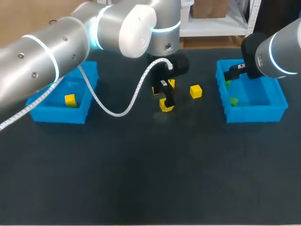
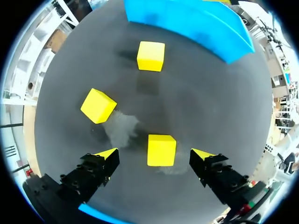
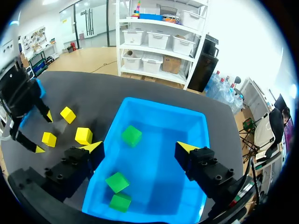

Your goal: Put the green cubes in the right bin and the yellow cubes in the left bin.

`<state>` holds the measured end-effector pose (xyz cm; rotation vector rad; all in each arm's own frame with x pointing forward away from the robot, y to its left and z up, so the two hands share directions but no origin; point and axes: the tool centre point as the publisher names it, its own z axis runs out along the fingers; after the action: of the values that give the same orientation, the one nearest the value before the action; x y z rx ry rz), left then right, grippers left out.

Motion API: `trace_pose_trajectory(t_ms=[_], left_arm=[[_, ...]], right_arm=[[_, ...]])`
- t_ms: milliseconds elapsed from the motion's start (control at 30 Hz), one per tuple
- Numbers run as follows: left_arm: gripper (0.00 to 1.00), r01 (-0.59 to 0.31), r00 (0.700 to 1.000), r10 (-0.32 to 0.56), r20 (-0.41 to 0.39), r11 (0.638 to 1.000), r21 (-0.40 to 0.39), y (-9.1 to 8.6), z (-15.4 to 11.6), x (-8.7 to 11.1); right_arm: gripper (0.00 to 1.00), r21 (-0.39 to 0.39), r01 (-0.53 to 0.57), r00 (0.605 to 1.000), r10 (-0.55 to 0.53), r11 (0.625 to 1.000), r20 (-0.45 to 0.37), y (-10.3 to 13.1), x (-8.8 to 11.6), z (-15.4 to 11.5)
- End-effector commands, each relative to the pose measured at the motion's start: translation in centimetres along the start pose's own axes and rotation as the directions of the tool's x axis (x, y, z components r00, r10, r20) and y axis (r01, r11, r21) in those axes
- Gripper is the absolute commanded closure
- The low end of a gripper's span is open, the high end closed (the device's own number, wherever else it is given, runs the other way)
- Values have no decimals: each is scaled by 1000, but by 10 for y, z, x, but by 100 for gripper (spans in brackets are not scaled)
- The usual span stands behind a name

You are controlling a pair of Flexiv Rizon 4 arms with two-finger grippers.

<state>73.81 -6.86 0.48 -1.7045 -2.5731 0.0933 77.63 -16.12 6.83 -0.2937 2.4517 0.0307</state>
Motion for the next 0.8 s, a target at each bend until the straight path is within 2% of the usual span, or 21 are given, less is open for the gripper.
trace_pose_trajectory(t_ms=[33,67,100,133,167,500,667,800], left_arm=[[0,14,1000,-14,-12,1000,-7,3,6,-6],[9,24,1000,-24,-13,1000,-10,3,7,-6],[41,34,999,-34,-3,999,-18,4,8,-6],[91,45,999,-45,3,999,-19,4,9,-6],[100,53,999,-53,3,998,-18,4,9,-6],[100,112,993,-111,49,994,-17,6,5,2],[100,135,989,-133,66,991,-19,8,-3,13],[100,175,980,-170,99,983,-46,16,-19,28]], right_arm=[[0,1,0,1000,0,1000,4,0,1,0],[0,1,0,1000,0,1000,4,0,1,0],[0,1,0,1000,0,1000,4,0,1,0],[0,1,0,1000,0,1000,4,0,1,0],[0,1,0,1000,0,1000,4,0,1,0],[0,1,0,1000,0,1000,4,0,1,0],[0,1,0,1000,0,1000,4,0,1,0],[0,1,0,1000,0,1000,4,0,1,0]])
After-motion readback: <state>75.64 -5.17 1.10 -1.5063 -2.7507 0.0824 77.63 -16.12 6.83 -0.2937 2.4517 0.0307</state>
